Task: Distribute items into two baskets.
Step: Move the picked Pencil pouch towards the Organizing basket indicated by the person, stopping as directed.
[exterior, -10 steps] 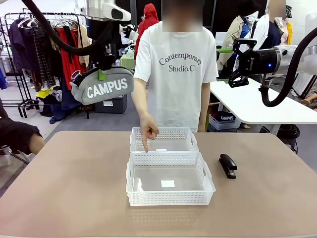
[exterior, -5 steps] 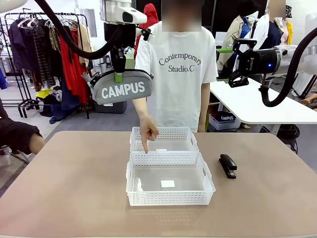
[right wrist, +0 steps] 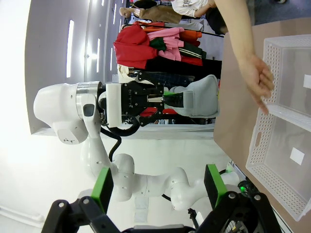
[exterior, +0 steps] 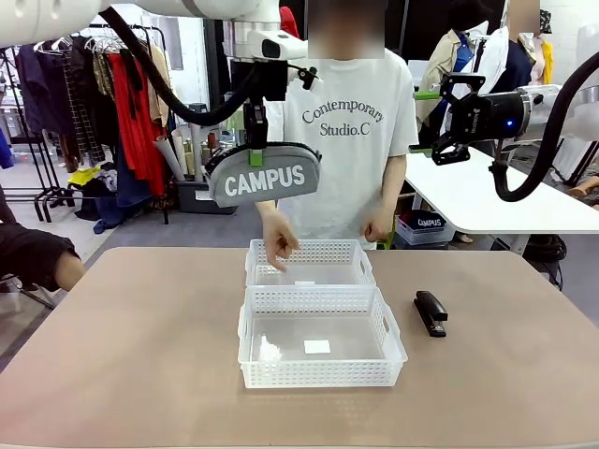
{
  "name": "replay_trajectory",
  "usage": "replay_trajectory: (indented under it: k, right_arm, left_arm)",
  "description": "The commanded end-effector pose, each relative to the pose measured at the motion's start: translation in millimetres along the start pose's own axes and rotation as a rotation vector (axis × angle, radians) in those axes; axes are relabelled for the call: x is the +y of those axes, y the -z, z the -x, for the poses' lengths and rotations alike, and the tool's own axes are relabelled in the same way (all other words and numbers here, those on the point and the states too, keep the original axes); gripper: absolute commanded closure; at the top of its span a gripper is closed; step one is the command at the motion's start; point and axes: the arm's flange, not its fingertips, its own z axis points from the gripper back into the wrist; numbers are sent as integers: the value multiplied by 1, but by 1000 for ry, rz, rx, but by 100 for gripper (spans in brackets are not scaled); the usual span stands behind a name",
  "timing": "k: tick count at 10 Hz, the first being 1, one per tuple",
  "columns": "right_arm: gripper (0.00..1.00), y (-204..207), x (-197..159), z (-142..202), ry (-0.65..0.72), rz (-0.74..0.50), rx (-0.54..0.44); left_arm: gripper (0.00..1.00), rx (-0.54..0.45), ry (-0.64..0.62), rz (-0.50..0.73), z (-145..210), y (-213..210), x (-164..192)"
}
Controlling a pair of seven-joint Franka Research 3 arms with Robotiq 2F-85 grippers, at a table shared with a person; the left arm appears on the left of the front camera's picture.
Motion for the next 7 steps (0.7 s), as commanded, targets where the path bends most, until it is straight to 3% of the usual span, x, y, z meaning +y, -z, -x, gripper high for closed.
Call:
replay_trajectory:
  k: [1, 2, 5, 7]
  right_arm:
    - [0, 0, 2, 0, -2, -2, 0]
    - [0, 0, 2, 0, -2, -2, 0]
    - [0, 0, 2, 0, -2, -2, 0]
    - [0, 0, 2, 0, -2, -2, 0]
  left_arm:
    - [100, -64, -84, 28, 2, -16, 9]
    - [100, 0, 0, 0, 0, 0, 0]
    - [100, -14, -18, 10, -2, 0, 1]
    - [100, -7, 81, 34, -33, 15, -6]
